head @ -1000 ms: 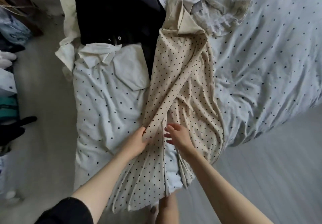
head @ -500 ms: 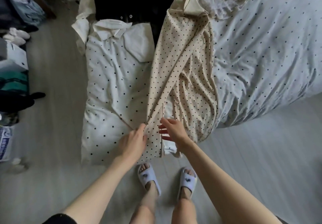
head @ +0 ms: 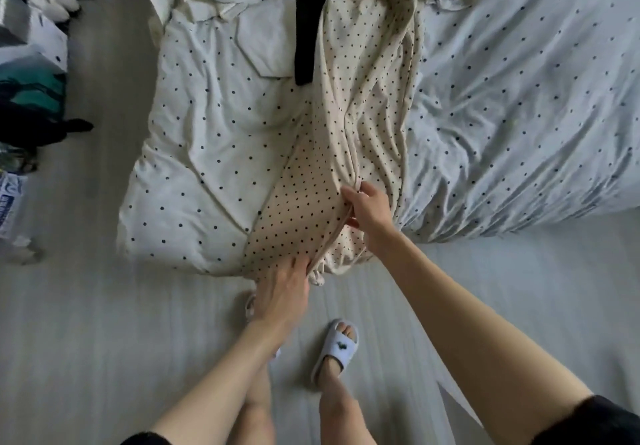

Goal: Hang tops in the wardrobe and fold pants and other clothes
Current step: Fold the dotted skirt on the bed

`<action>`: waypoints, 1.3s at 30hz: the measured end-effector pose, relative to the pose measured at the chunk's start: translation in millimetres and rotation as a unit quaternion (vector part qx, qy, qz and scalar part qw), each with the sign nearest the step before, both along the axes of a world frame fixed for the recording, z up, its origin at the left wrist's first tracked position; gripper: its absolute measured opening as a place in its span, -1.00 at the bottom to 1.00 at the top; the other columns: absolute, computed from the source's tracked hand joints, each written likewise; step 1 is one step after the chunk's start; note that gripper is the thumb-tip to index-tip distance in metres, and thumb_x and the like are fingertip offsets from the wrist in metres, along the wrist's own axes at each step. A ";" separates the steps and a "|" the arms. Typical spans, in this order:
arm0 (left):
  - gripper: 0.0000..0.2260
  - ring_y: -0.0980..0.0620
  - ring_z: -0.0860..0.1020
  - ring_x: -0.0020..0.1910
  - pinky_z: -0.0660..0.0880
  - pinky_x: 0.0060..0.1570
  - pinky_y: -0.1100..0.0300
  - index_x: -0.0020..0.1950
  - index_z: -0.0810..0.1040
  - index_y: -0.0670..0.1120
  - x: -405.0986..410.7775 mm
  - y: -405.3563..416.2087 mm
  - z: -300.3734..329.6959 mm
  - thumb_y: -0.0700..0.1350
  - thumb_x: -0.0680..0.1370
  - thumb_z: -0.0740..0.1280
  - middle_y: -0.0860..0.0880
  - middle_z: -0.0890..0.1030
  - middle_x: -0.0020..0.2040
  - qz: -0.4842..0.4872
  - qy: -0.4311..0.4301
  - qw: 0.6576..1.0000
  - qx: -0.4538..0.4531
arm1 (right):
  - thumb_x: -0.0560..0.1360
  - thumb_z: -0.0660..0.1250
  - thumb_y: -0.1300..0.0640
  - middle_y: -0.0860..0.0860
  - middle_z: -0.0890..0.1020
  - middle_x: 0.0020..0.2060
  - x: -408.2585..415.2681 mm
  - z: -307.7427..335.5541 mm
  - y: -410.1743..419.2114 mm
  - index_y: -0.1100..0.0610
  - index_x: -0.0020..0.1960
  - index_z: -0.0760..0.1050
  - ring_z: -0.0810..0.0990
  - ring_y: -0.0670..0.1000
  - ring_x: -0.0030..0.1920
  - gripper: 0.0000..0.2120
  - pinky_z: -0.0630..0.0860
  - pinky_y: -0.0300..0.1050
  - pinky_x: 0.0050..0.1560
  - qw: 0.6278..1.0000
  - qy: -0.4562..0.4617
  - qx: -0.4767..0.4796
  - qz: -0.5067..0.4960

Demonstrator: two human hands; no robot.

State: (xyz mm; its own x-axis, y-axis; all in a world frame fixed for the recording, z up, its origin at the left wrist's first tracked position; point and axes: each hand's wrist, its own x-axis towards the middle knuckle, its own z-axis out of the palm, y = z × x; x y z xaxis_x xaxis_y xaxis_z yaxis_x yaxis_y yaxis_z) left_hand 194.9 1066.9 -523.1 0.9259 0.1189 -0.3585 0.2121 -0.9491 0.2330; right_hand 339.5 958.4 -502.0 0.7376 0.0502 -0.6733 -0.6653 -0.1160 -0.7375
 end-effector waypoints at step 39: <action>-0.75 0.13 0.55 -0.10 0.44 -0.17 0.32 0.20 0.44 -0.19 100.2 -0.7 -72.4 -0.14 0.56 0.31 -0.03 0.58 0.01 0.346 0.011 0.867 -0.359 | 0.48 0.32 0.25 -0.02 0.56 -0.20 5.9 -116.4 -114.1 0.06 -0.11 0.39 0.54 -0.11 -0.27 -0.86 0.48 -0.34 -0.42 0.997 0.021 -0.070 -0.012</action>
